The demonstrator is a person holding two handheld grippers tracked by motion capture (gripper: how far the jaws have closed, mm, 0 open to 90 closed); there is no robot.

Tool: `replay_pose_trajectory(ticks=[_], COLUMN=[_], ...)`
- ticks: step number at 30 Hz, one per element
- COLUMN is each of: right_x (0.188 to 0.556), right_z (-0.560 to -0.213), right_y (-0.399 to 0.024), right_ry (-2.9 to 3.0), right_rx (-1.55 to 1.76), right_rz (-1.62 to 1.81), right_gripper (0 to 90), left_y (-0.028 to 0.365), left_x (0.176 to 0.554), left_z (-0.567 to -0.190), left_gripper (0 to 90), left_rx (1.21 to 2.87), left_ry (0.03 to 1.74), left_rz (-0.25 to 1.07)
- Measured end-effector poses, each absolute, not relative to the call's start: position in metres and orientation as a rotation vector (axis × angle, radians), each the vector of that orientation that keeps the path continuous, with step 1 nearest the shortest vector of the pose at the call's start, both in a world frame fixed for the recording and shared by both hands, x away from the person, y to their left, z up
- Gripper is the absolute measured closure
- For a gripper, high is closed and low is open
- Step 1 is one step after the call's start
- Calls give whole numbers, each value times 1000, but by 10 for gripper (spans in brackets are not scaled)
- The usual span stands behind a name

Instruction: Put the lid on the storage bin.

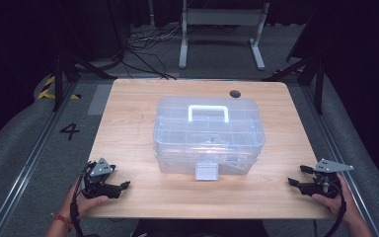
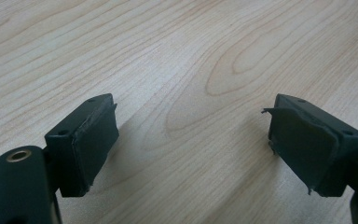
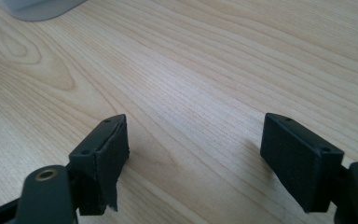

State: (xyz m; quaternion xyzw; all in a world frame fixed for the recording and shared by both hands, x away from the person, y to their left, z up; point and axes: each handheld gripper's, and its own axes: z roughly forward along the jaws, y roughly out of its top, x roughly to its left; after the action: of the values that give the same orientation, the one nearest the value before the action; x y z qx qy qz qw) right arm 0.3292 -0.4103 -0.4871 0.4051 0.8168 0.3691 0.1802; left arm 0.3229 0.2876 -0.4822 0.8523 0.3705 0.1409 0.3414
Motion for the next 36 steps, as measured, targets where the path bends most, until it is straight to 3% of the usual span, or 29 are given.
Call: replay_pose_trajectory(ticks=[36], right_x=[329], right_z=[-487], right_y=[-410], right_ry=[2307], right_rx=[1146], right_rz=[1044], right_gripper=[235], left_y=[286], left_x=[322], left_z=[-482], left_gripper=[156], left_rx=[2212], left_ry=[983], left_rz=[378])
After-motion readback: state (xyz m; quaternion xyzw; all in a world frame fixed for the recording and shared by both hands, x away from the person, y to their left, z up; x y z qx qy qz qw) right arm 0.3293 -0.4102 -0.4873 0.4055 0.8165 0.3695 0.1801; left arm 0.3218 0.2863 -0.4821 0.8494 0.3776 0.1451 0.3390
